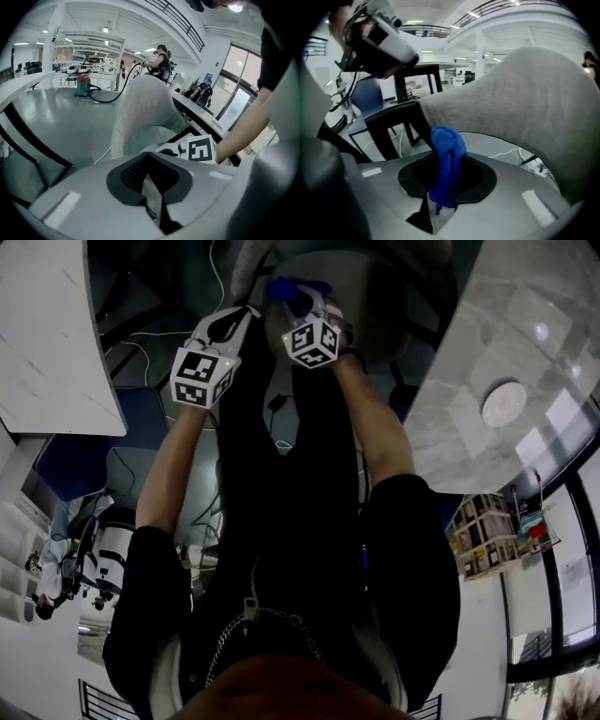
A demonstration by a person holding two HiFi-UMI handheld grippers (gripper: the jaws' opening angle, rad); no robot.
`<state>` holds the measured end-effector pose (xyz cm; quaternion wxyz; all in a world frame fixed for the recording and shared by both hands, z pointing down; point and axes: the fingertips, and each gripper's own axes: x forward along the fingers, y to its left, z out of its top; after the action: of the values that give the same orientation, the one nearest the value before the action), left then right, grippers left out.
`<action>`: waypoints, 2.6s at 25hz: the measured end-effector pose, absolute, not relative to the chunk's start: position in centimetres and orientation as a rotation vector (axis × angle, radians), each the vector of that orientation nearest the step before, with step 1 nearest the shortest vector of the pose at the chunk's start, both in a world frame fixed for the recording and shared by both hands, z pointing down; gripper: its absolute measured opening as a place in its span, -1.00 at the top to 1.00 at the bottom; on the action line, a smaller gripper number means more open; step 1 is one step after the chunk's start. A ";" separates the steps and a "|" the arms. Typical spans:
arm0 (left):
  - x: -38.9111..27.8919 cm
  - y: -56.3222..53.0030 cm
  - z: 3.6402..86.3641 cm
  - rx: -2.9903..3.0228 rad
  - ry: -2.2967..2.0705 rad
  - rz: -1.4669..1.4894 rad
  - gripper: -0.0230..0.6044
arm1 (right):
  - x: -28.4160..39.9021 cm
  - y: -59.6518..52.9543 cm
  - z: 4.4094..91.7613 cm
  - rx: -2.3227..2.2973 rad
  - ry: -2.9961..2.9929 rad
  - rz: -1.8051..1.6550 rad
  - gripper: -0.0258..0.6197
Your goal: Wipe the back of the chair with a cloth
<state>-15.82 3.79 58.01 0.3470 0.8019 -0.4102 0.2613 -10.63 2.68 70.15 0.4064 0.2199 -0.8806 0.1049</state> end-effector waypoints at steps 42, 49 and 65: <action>-15.2 3.3 58.2 2.056 -1.216 0.647 0.89 | -12.6 -7.6 71.3 0.390 -2.245 0.276 0.62; -14.2 1.9 58.0 2.094 -1.170 0.672 0.89 | -10.4 -9.8 71.0 0.581 -2.235 0.417 0.62; -12.2 -0.6 57.5 2.169 -1.071 0.735 0.89 | -5.7 -13.4 70.8 0.855 -2.169 0.564 0.62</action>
<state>-12.19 -0.57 57.50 0.3021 0.8178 -0.4038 0.2772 -5.67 -13.36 70.76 0.3629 0.3323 -0.8426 0.2189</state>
